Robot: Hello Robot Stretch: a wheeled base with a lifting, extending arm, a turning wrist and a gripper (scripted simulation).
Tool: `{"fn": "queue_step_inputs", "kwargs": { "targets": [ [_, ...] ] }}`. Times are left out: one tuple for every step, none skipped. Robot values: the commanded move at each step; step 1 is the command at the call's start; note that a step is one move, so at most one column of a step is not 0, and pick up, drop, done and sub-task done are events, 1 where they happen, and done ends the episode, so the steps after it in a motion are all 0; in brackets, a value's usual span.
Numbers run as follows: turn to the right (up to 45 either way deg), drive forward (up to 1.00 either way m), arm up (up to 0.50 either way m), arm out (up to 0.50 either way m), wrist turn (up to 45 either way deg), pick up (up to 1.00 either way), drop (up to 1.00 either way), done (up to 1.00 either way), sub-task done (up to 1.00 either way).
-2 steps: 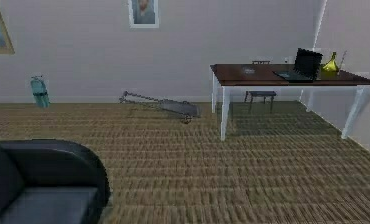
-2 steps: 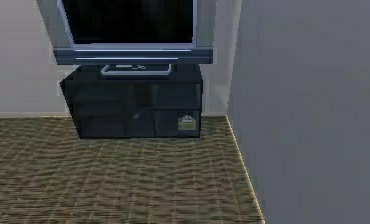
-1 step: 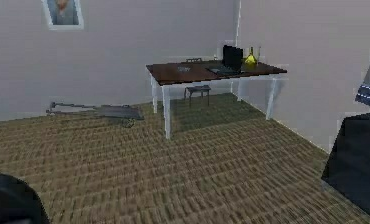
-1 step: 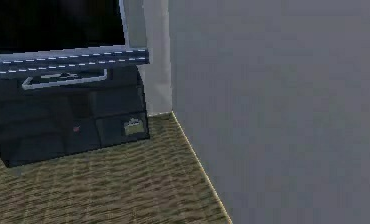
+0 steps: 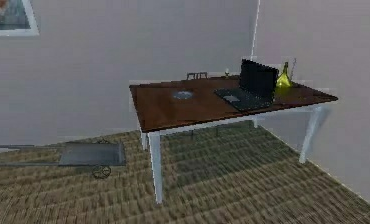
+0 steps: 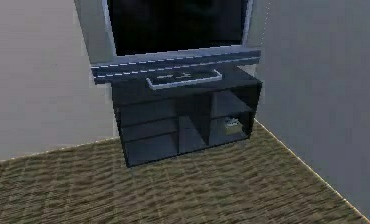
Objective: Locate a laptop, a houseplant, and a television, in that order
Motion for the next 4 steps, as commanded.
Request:
{"fn": "queue_step_inputs", "kwargs": {
  "targets": [
    [3.0, 0.0, 0.0, 0.0, 0.0, 0.0, 0.0, 0.0, 0.0],
    [0.0, 0.55, 0.0, 0.0, 0.0, 0.0, 0.0, 0.0, 0.0],
    [15.0, 0.0, 0.0, 0.0, 0.0, 0.0, 0.0, 0.0, 0.0],
    [0.0, 0.0, 0.0, 0.0, 0.0, 0.0, 0.0, 0.0, 1.0]
  ]
}}
